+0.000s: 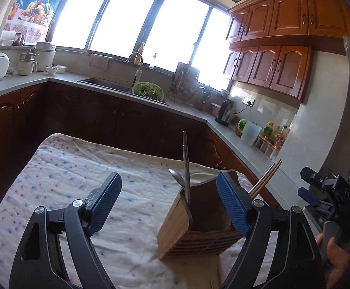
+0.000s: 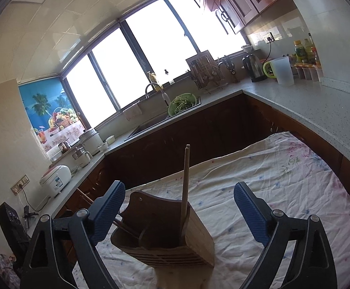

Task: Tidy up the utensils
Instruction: 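Open the left tool to release the chopstick and withdraw, then lower the left tool onto the dark fork's handle and close on it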

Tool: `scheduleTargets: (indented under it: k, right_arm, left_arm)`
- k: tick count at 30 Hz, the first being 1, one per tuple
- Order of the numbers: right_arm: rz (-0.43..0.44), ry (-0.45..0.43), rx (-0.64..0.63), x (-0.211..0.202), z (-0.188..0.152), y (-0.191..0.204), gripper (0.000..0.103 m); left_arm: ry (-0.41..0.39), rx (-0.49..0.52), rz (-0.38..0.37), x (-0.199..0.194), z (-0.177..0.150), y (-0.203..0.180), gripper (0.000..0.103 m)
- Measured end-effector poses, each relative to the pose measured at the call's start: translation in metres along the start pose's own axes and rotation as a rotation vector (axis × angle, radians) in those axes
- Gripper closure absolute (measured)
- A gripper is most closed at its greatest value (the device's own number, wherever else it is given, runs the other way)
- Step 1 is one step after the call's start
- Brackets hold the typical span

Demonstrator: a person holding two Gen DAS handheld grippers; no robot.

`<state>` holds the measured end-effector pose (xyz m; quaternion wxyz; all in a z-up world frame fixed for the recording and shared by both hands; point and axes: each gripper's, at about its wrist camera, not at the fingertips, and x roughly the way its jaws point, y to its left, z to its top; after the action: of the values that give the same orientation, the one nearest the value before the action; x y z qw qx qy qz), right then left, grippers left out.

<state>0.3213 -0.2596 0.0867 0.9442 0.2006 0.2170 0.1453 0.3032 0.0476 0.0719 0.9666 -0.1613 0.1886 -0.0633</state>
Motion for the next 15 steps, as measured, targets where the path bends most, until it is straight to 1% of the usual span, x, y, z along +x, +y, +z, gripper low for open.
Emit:
scheduleTargets:
  k: [2, 9, 15]
  right_arm:
    - [0.007, 0.001, 0.003, -0.004, -0.002, 0.000, 0.007]
    - [0.025, 0.003, 0.008, -0.023, -0.009, 0.003, 0.004]
    - [0.022, 0.005, -0.007, -0.049, -0.026, 0.005, 0.003]
  left_arm:
    - [0.006, 0.000, 0.002, -0.003, -0.001, 0.000, 0.016]
    - [0.023, 0.003, 0.002, -0.020, -0.012, -0.001, 0.014]
    - [0.050, -0.002, 0.003, -0.041, -0.024, -0.002, 0.012]
